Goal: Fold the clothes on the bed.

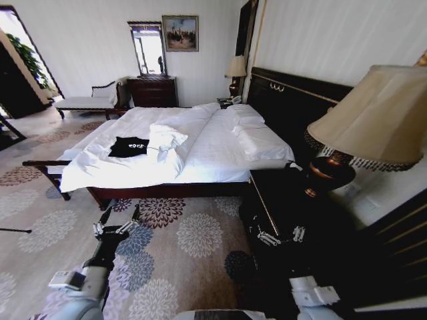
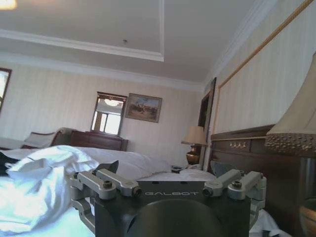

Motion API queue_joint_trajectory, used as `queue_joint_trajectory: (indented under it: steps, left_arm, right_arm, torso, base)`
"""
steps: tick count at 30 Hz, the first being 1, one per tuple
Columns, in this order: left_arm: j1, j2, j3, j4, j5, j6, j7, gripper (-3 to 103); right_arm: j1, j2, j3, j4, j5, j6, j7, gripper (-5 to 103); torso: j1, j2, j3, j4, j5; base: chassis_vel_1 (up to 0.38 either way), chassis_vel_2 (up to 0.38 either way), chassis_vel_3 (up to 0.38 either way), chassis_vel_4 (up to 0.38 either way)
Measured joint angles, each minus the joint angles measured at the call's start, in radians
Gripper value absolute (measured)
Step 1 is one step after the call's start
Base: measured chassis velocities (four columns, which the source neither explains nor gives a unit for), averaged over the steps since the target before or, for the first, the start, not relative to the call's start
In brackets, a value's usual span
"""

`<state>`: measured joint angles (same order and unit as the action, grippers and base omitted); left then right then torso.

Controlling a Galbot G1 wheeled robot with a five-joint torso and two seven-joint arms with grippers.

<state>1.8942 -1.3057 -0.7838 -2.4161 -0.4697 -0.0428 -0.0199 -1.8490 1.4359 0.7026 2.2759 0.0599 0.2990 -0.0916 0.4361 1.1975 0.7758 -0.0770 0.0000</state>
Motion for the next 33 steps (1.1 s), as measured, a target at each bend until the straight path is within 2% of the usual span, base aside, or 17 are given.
queue_joint_trajectory:
  steps: [4,9,17,25,33]
  left_arm:
    - [-0.002,-0.007,0.001,-0.011,0.007,-0.001,0.001,100]
    - [0.023,-0.017,-0.022,-0.027,-0.02,-0.008,0.005,100]
    - [0.041,-0.042,-0.028,-0.061,-0.074,-0.041,0.043,100]
    - [0.024,-0.056,-0.025,-0.039,-0.008,-0.045,0.047,100]
    - [0.035,-0.068,-0.017,-0.033,0.0,-0.044,0.033,100]
  right_arm:
    - [0.041,-0.098,0.029,-0.034,0.094,-0.019,0.063,100]
    - [0.068,-0.141,0.036,-0.042,0.169,-0.028,0.088,100]
    - [0.071,-0.161,0.039,0.007,0.2,-0.067,0.083,100]
    - [0.027,-0.146,0.038,0.035,0.204,-0.089,0.039,100]
    - [0.015,-0.129,0.034,0.029,0.181,-0.092,0.028,100]
  torso:
    - [0.0,0.0,0.0,0.0,0.0001]
    - [0.0,0.0,0.0,-0.0001,0.0001]
    - [0.0,0.0,0.0,0.0,0.0]
    - [0.0,0.0,0.0,-0.0002,-0.0001]
    - [0.0,0.0,0.0,-0.0001,-0.0001]
  base:
    - [0.0,0.0,0.0,0.0]
    - [0.0,0.0,0.0,0.0]
    - [0.0,0.0,0.0,0.0]
    - [0.0,0.0,0.0,0.0]
    - [0.0,0.0,0.0,0.0]
